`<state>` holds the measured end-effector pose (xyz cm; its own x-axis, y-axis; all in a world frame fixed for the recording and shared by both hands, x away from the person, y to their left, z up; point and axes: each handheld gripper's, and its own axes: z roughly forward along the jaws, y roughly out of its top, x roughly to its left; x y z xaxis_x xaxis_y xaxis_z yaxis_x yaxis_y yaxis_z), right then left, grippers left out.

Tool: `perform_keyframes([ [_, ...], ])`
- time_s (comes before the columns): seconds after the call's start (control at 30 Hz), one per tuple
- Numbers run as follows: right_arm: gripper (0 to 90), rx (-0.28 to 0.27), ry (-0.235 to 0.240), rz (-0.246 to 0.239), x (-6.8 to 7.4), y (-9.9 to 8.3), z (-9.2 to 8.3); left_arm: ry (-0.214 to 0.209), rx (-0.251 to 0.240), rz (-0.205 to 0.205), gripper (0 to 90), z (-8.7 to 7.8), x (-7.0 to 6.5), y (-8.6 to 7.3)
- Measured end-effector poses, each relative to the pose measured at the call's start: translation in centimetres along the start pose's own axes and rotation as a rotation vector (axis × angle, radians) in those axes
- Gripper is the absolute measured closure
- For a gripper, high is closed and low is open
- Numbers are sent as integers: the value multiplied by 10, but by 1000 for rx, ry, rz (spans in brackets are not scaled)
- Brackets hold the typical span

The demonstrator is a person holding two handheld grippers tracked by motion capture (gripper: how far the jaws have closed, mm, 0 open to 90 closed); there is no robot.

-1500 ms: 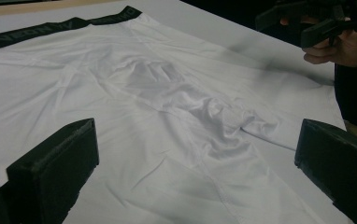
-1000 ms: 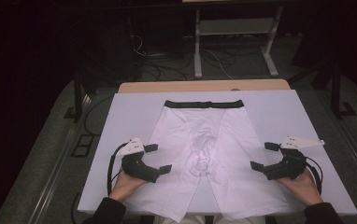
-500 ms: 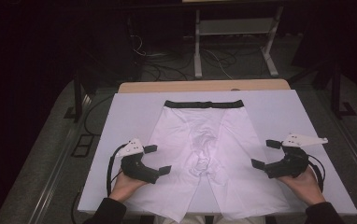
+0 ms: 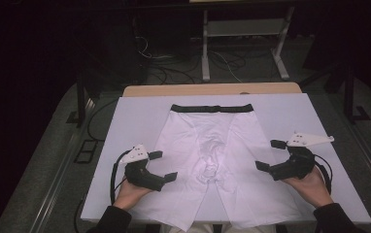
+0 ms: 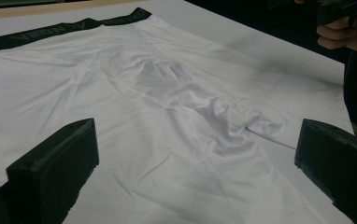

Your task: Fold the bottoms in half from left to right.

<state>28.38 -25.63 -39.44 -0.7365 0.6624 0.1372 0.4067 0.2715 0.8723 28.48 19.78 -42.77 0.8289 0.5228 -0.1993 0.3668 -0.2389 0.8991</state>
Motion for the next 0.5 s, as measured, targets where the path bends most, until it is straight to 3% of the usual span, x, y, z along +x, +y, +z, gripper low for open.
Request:
perform_keyframes([
  [0.5, 0, 1, 16, -20, 2, 19, 16, 0, -5, 1, 0, -1, 0, 0],
])
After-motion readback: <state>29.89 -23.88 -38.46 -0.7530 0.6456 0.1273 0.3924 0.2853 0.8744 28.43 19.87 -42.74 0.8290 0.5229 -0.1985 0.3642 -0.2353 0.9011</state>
